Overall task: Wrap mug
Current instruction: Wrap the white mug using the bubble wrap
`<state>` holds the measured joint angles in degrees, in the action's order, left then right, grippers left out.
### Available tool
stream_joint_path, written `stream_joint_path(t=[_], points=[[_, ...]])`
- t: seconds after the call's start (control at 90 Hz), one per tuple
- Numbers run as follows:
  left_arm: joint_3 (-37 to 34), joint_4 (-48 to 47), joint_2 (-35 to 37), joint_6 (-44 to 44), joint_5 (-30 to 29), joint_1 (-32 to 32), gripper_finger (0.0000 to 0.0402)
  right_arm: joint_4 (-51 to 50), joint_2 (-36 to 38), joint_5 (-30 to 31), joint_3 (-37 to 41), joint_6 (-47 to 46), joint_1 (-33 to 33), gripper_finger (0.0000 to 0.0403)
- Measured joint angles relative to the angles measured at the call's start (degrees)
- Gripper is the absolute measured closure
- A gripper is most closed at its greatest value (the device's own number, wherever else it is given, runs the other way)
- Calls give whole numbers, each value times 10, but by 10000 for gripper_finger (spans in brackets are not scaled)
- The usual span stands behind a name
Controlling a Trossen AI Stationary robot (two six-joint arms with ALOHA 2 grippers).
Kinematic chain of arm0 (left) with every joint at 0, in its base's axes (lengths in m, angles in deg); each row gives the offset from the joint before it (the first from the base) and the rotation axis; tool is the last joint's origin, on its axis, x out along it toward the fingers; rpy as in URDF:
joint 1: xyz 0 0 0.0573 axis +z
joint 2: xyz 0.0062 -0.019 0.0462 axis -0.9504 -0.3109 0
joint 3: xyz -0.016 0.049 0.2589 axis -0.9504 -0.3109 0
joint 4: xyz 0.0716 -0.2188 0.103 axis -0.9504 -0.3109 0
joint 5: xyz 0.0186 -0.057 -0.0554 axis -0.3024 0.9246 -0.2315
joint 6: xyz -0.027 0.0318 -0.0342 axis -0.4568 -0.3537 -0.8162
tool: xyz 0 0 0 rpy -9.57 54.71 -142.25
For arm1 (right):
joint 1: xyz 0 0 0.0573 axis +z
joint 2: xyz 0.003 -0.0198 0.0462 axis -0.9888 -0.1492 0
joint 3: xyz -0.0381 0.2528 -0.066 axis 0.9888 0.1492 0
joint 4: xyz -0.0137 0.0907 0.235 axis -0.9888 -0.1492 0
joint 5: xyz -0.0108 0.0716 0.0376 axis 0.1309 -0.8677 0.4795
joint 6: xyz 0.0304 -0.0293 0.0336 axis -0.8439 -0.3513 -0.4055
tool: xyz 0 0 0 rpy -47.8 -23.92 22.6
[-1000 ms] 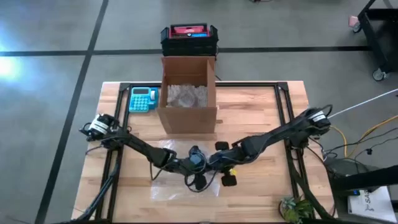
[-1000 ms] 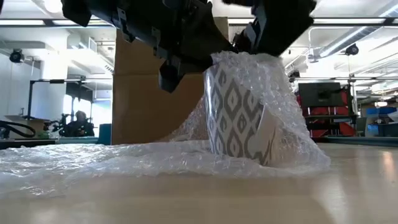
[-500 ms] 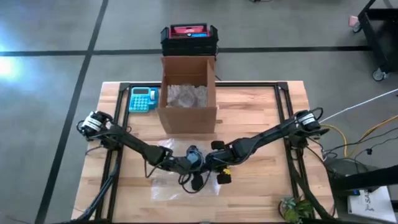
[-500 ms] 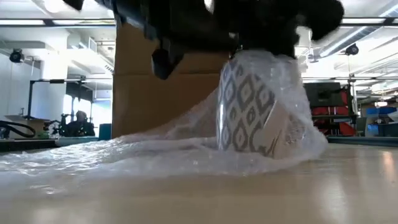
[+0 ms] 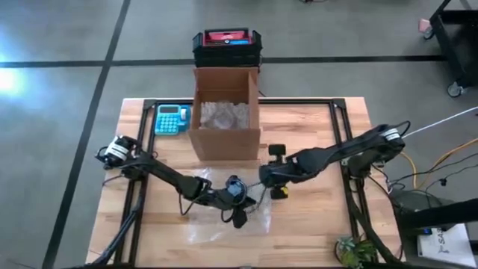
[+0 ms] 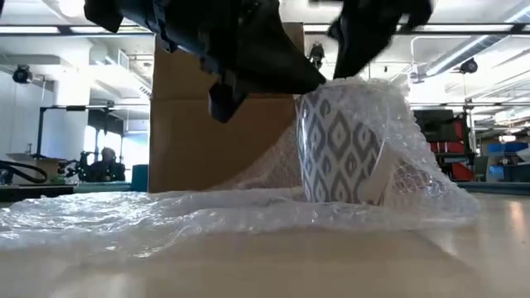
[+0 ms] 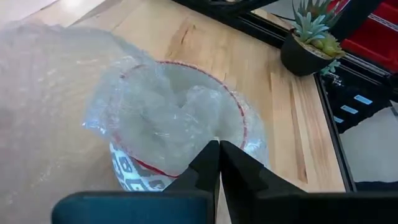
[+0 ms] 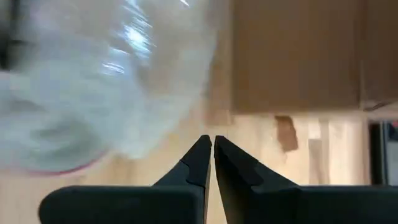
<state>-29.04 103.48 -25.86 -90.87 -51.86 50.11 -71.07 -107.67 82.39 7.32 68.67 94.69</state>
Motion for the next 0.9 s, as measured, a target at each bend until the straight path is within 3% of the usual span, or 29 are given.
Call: stream_joint_path(t=[0.178,0.4,0.756,0.9], points=[[0,8,-1,4,1,0,402,105,-10,-95,40,12,11,394],[0,9,-2,5,1,1,402,170,-17,-105,35,0,57,394],[-1,-11,38,-24,29,2,402,174,-102,-133,51,-18,55,395],[0,-42,62,-16,-34,1,402,177,-108,-137,42,-10,56,395]])
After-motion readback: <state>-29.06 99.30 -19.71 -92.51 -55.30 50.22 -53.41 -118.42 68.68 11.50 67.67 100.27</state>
